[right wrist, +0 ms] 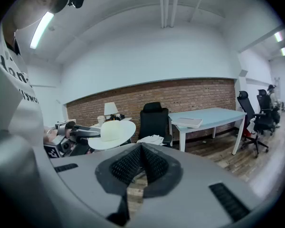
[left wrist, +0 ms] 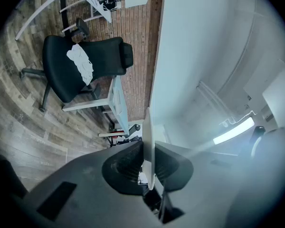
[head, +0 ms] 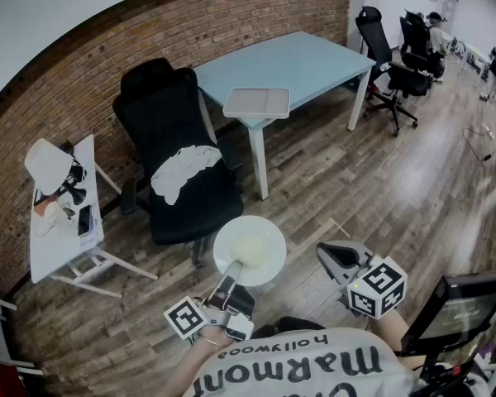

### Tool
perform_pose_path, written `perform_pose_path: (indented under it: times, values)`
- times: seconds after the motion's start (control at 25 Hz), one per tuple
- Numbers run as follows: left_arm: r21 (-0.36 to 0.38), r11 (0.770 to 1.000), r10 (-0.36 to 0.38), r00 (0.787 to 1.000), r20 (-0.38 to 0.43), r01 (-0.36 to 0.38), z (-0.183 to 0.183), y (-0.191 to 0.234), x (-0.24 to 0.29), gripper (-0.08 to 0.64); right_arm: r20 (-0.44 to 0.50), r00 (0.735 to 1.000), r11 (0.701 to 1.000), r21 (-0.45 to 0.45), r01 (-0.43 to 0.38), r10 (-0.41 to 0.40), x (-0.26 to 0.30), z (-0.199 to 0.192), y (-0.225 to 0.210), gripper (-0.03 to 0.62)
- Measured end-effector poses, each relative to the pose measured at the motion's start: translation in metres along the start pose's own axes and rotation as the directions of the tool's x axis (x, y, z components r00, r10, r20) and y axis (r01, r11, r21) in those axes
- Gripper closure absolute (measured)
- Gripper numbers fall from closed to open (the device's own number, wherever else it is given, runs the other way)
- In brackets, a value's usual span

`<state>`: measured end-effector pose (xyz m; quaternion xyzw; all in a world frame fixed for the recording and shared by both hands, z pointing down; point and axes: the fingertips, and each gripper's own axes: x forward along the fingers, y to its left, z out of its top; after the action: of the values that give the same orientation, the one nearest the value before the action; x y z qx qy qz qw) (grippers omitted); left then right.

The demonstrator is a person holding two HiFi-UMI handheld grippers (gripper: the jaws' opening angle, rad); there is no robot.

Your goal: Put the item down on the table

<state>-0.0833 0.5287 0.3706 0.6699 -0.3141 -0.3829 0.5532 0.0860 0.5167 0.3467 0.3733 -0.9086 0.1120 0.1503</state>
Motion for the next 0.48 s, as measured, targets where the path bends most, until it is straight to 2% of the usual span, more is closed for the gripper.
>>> perform_pose_path:
  times: [0.48]
  values:
    - [-0.009, 1.0, -0.018, 1.0, -0.023, 0.017, 0.032, 0.007, 0.005, 0.531, 0.04, 0.999, 1.0, 0.026, 0.013, -0.014, 0.031, 0.008, 0.005, 0.582]
